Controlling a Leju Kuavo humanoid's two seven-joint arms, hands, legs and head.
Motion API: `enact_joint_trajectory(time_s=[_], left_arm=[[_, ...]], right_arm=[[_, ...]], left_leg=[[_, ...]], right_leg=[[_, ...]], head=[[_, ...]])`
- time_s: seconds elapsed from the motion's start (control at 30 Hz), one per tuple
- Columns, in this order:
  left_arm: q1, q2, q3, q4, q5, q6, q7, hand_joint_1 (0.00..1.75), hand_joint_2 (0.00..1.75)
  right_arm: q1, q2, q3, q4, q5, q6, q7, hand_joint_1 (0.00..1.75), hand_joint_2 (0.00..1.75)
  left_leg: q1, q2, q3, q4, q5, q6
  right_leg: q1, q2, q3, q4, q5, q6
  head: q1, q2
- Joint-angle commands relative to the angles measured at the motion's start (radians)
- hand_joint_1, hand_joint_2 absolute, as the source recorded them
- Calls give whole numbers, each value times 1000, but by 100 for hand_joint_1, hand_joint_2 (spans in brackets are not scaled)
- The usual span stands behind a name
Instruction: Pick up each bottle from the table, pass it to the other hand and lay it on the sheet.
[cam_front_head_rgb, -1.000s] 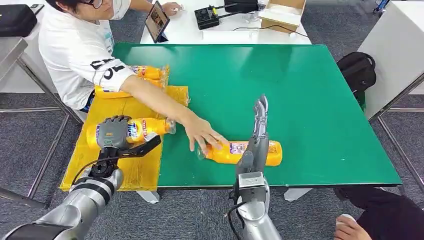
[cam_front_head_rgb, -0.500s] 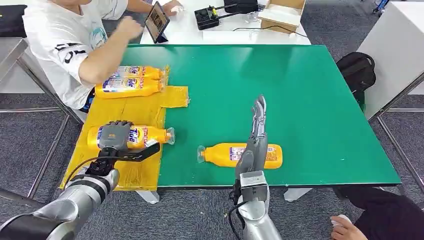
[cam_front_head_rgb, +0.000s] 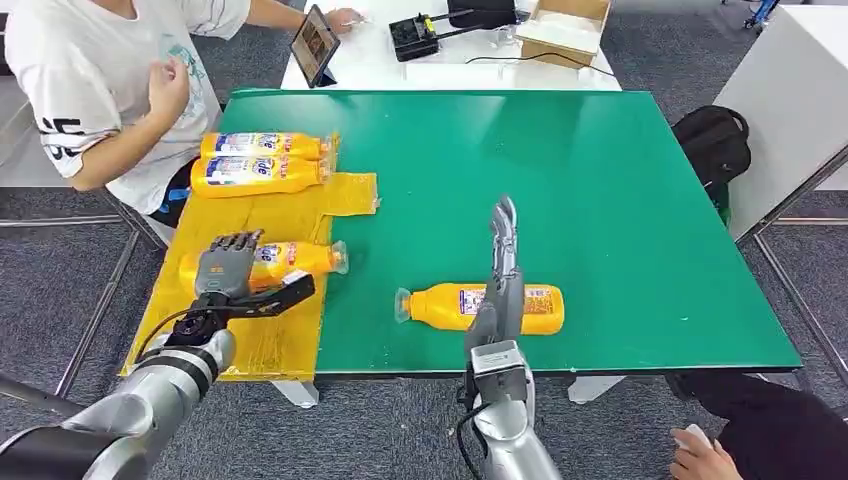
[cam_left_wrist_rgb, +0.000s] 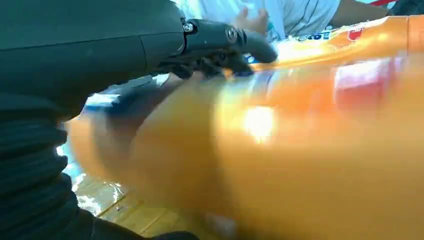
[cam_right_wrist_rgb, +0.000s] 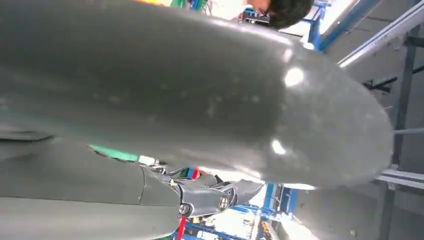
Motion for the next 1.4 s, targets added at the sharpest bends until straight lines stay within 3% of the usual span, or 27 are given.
enact_joint_trajectory(time_s=[0.03, 0.4, 0.57, 0.77, 0.87, 0.93, 1.03, 1.07, 1.13, 1.17, 1.27, 1.3, 1.4], left_arm=[[-6, -30, 160, 60, 118, -68, -89, 0, 0], [2, -53, 313, 43, 259, -150, -246, 0, 0], [-26, -92, 486, 6, 475, -383, -496, 0, 0], [-30, -92, 488, -8, 486, -426, -506, 0, 0], [-34, -103, 513, -23, 542, -496, -581, 0, 0], [-37, -130, 529, -66, 589, -507, -637, 0, 0], [3, -206, 554, -227, 779, -400, -646, 0, 0], [15, -223, 542, -277, 852, -362, -646, 0, 175], [51, -256, 541, -397, 950, -287, -646, 0, 175], [68, -255, 514, -422, 1000, -245, -646, 0, 175], [172, -248, 396, -606, 1057, -33, -646, 0, 175], [223, -243, 343, -675, 1103, -23, -646, 0, 175], [223, -243, 343, -675, 1103, -23, -646, 0, 175]], right_arm=[[-51, -1, -30, 114, 8, 14, -34, 0, 0], [-68, 17, -91, 161, -8, 8, -34, 0, 0], [-65, 27, -123, 181, -2, 39, -34, 0, 0], [-66, 29, -128, 183, 2, 44, -34, 0, 0], [-67, 33, -137, 194, 8, 50, -34, 0, 0], [-68, 36, -147, 206, 9, 57, -34, 0, 0], [-63, 44, -156, 225, 33, 66, -34, 0, 0], [-64, 46, -160, 241, 52, 69, -34, 0, 0], [-76, 27, -138, 272, 109, 79, -9, 0, 0], [-83, 21, -141, 288, 130, 82, -4, 0, 175], [-133, -33, -126, 370, 245, 77, 82, 0, 175], [-154, -53, -131, 393, 272, 78, 99, 0, 175], [-154, -53, -131, 393, 272, 78, 99, 0, 175]], left_leg=[[0, 1, 3, -1, -1, 1], [0, 0, 5, -1, 0, 1], [0, -1, 6, -1, 1, 1], [0, -1, 6, -1, 1, 1], [0, 1, 8, -2, 0, 2], [1, 0, 8, -2, 0, 2], [1, -4, 5, 0, 1, 2], [1, -3, 5, 0, 1, 2], [1, -2, 4, 0, 0, 2], [1, -1, 3, 0, 0, 2], [0, 0, 3, -1, 1, 1], [0, 1, 5, -1, 0, 1], [0, 1, 5, -2, 0, 1]], right_leg=[[0, 0, 3, -1, 0, -2], [0, 0, 5, -1, 0, -2], [0, -1, 7, -1, 0, -2], [0, 0, 6, -1, 0, -2], [2, 0, 9, -2, -1, -5], [2, -2, 9, -2, -1, -5], [1, -4, 6, -1, -1, -2], [1, -4, 6, -1, -1, -3], [1, -3, 5, -1, -1, -2], [1, -2, 4, -1, 0, -2], [1, 0, 3, -2, 0, -2], [1, 0, 5, -2, 0, -3], [1, 0, 5, -3, 0, -2]], head=[[0, 0], [0, 0], [0, 0], [0, 0], [0, 0], [0, 0], [0, 0], [0, 0], [0, 0], [0, 0], [0, 0], [0, 0], [0, 0]])
